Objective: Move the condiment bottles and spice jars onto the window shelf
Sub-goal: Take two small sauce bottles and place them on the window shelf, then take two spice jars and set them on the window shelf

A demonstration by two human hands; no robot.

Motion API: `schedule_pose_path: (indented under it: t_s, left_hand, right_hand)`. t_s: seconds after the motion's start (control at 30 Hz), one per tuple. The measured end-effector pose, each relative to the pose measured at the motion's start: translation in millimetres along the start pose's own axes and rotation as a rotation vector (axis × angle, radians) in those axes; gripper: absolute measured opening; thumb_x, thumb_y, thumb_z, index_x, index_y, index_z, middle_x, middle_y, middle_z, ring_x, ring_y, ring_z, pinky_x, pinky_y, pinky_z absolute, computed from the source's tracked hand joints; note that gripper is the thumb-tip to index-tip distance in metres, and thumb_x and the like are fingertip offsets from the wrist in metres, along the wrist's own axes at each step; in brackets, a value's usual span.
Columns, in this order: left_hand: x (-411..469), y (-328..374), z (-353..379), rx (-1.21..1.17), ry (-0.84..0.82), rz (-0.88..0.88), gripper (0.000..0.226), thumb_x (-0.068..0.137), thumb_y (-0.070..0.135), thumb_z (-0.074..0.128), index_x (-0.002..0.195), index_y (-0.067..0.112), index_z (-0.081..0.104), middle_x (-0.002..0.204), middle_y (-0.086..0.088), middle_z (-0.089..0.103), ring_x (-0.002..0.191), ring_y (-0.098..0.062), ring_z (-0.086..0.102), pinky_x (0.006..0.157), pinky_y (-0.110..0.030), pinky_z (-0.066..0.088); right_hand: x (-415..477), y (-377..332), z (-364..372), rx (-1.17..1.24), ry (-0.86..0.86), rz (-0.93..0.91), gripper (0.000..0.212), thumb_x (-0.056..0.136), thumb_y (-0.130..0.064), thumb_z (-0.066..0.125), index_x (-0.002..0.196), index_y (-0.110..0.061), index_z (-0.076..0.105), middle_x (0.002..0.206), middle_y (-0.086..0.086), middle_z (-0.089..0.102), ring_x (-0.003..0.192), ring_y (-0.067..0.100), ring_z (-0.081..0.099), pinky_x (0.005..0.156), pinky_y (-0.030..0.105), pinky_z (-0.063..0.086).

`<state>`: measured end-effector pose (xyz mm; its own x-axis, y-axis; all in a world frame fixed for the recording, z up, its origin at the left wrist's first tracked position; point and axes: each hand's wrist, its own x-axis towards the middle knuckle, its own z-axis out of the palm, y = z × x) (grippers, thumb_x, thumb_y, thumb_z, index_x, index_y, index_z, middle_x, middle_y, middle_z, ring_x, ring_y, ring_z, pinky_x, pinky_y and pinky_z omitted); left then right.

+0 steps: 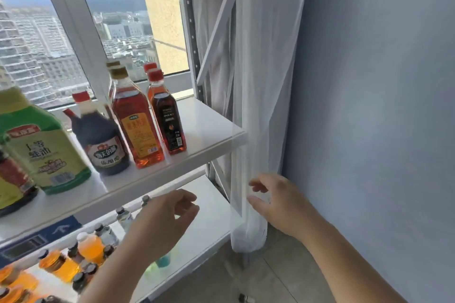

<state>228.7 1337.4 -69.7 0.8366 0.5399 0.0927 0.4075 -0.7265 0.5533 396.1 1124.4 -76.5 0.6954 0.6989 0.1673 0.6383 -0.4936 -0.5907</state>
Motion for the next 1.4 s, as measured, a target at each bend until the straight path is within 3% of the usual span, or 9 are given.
schedule_pose_path:
  t_s: [0.2, 0.3, 0.5, 0.7, 1.07, 1.4]
  left_hand:
    - [-39.0, 34.2, 16.3, 0.030, -0.132, 0.182, 0.019, 0.093, 0.044, 0.065, 0.111, 0.041, 0.068, 0.096, 0.027, 0.069, 0.091, 0.008, 0.065, 0.091, -0.030, 0.056]
    - [-60.1, 58.2, 27.4, 0.096, -0.178, 0.325, 0.021, 0.095, 0.047, 0.060, 0.115, 0.044, 0.064, 0.102, 0.029, 0.066, 0.100, 0.004, 0.063, 0.091, -0.027, 0.053]
    - [-106.1, 106.2, 56.6, 0.159, -0.285, 0.534, 0.029, 0.098, 0.049, 0.055, 0.124, 0.039, 0.062, 0.117, 0.025, 0.063, 0.110, 0.000, 0.060, 0.094, -0.025, 0.049]
    - [-160.6, 183.1, 98.2, 0.187, -0.388, 0.740, 0.036, 0.097, 0.052, 0.056, 0.129, 0.035, 0.060, 0.125, 0.019, 0.063, 0.117, -0.010, 0.061, 0.099, -0.033, 0.050]
    - [-374.7, 335.8, 176.4, 0.166, -0.498, 1.090, 0.038, 0.098, 0.055, 0.053, 0.132, 0.039, 0.057, 0.129, 0.022, 0.061, 0.121, -0.007, 0.057, 0.101, -0.032, 0.046]
    - [-519.1, 416.4, 224.1, 0.082, -0.589, 1.210, 0.036, 0.096, 0.054, 0.057, 0.127, 0.038, 0.060, 0.121, 0.021, 0.063, 0.118, -0.007, 0.059, 0.100, -0.034, 0.048]
  right_hand:
    - [-97.6, -8.2, -17.2, -0.080, 0.096, 0.166, 0.028, 0.095, -0.045, 0.064, 0.120, -0.034, 0.062, 0.110, -0.019, 0.064, 0.105, 0.002, 0.061, 0.090, 0.029, 0.055]
    - [-143.3, -5.6, -30.4, -0.121, 0.157, 0.256, 0.026, 0.095, -0.047, 0.065, 0.117, -0.034, 0.062, 0.108, -0.019, 0.063, 0.101, 0.003, 0.061, 0.087, 0.029, 0.055]
    - [-232.9, 1.1, -51.3, -0.192, 0.169, 0.393, 0.034, 0.094, -0.053, 0.062, 0.122, -0.034, 0.060, 0.111, -0.020, 0.060, 0.105, 0.003, 0.058, 0.091, 0.030, 0.053]
    - [-347.0, 11.0, -87.5, -0.249, 0.214, 0.551, 0.037, 0.095, -0.050, 0.063, 0.127, -0.031, 0.059, 0.117, -0.016, 0.061, 0.108, 0.006, 0.058, 0.092, 0.030, 0.052]
    - [-624.1, 20.7, -160.2, -0.380, 0.273, 0.828, 0.040, 0.097, -0.050, 0.058, 0.131, -0.030, 0.056, 0.121, -0.014, 0.061, 0.112, 0.010, 0.056, 0.091, 0.032, 0.050]
    - [-808.6, 20.9, -200.6, -0.403, 0.342, 0.999, 0.039, 0.096, -0.049, 0.059, 0.130, -0.031, 0.056, 0.119, -0.014, 0.060, 0.103, 0.007, 0.054, 0.086, 0.032, 0.049]
